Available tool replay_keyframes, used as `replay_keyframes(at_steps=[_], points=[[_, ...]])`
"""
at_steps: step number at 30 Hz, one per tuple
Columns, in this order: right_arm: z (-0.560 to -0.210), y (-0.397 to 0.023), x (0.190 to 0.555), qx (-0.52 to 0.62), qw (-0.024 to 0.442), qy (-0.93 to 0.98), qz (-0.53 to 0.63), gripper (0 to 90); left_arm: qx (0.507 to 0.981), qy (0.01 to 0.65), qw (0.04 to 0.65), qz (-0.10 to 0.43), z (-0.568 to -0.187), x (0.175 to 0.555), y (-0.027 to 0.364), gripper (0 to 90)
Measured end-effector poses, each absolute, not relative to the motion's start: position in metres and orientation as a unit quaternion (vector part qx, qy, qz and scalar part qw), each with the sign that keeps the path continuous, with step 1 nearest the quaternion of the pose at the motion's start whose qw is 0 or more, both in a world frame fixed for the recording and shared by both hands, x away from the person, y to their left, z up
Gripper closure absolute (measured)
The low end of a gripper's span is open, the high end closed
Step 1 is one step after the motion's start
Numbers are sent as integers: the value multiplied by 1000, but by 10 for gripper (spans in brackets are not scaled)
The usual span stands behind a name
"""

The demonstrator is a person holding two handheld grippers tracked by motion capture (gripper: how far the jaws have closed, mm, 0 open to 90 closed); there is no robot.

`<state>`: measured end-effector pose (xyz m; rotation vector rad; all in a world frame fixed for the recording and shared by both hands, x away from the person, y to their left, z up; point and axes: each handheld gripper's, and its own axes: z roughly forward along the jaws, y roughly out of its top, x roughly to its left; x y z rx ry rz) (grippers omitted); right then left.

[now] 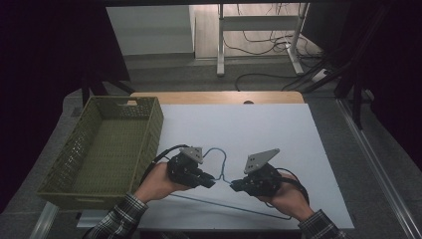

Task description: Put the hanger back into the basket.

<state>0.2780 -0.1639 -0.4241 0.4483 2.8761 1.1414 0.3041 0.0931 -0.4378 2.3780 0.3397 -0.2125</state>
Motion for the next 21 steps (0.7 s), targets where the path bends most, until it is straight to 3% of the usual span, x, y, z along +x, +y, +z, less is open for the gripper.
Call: replay_keyframes(at_steps=[4, 13, 21], points=[[-425, -164, 279, 146, 11, 921, 361, 868, 920, 117, 358, -105, -438, 303, 93, 861], [-423, -164, 280, 143, 17, 919, 366, 841, 913, 123, 373, -109, -435, 300, 96, 870], [-415, -172, 280, 159, 38, 907, 388, 700, 908, 140, 387, -83, -424, 298, 99, 870]])
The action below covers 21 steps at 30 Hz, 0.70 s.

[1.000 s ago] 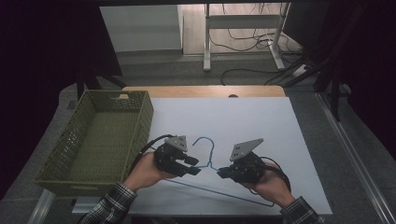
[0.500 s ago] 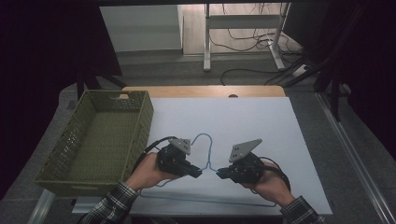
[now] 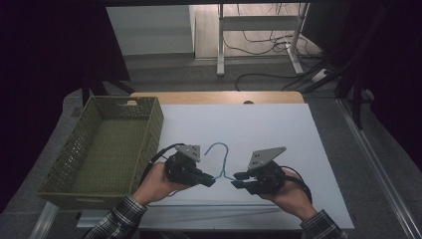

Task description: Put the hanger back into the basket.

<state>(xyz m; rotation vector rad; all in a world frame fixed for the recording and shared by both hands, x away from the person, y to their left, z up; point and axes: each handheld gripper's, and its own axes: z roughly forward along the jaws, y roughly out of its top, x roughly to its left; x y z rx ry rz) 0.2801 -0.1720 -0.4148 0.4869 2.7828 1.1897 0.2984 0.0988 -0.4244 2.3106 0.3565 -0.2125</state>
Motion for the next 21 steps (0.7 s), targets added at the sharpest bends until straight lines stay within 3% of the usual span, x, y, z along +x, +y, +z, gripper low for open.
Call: replay_keyframes(at_steps=[21], points=[[-405, -212, 278, 220, 75, 883, 409, 350, 889, 195, 414, -22, -406, 302, 119, 871]])
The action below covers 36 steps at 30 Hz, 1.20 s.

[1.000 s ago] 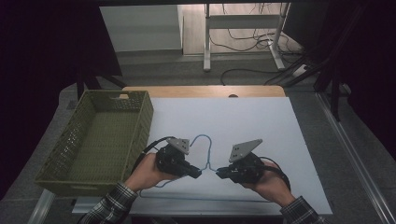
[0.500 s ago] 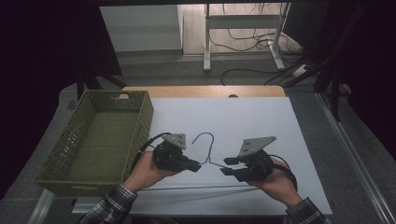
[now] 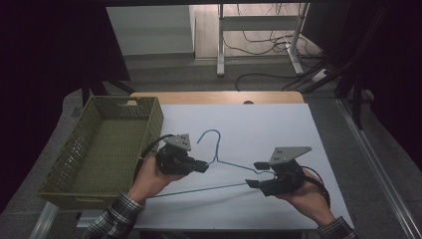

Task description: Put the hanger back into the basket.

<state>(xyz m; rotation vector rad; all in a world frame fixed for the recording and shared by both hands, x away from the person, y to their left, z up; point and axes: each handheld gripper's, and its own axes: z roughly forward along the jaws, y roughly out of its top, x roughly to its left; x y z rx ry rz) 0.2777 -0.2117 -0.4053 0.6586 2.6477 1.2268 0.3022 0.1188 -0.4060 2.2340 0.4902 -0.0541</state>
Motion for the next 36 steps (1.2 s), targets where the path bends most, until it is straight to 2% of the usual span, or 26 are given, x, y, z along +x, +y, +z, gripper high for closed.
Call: replay_keyframes(at_steps=[6, 23, 31, 36], points=[[-406, -217, 277, 230, 82, 878, 412, 297, 874, 227, 430, 5, -394, 304, 134, 871], [-410, -227, 277, 256, 76, 868, 418, 258, 849, 301, 425, 86, -366, 314, 198, 872], [-413, -231, 276, 281, 70, 855, 430, 111, 825, 344, 430, 127, -354, 315, 241, 871], [-415, -233, 274, 295, 73, 850, 431, 85, 811, 370, 428, 146, -351, 314, 268, 871]])
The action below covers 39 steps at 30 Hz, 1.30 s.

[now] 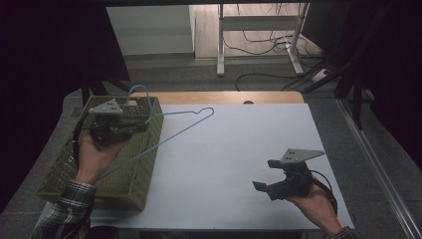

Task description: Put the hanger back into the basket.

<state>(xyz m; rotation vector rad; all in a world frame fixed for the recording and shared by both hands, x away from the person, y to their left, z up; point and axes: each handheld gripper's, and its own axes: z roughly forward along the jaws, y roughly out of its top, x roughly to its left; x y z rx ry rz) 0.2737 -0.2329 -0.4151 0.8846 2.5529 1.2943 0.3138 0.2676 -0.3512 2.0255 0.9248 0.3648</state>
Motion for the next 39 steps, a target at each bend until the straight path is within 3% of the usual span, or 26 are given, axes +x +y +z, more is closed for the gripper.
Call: replay_keyframes(at_steps=[6, 16, 28, 39], points=[[-417, -238, 269, 310, 65, 841, 438, 32, 793, 400, 427, 168, -352, 310, 299, 871], [-423, -251, 261, 328, 66, 832, 443, 21, 756, 455, 427, 200, -360, 300, 354, 871], [-429, -258, 258, 341, 67, 829, 438, 17, 732, 494, 415, 221, -382, 295, 389, 871], [-434, -258, 258, 342, 63, 832, 432, 18, 724, 518, 407, 205, -420, 304, 401, 870]])
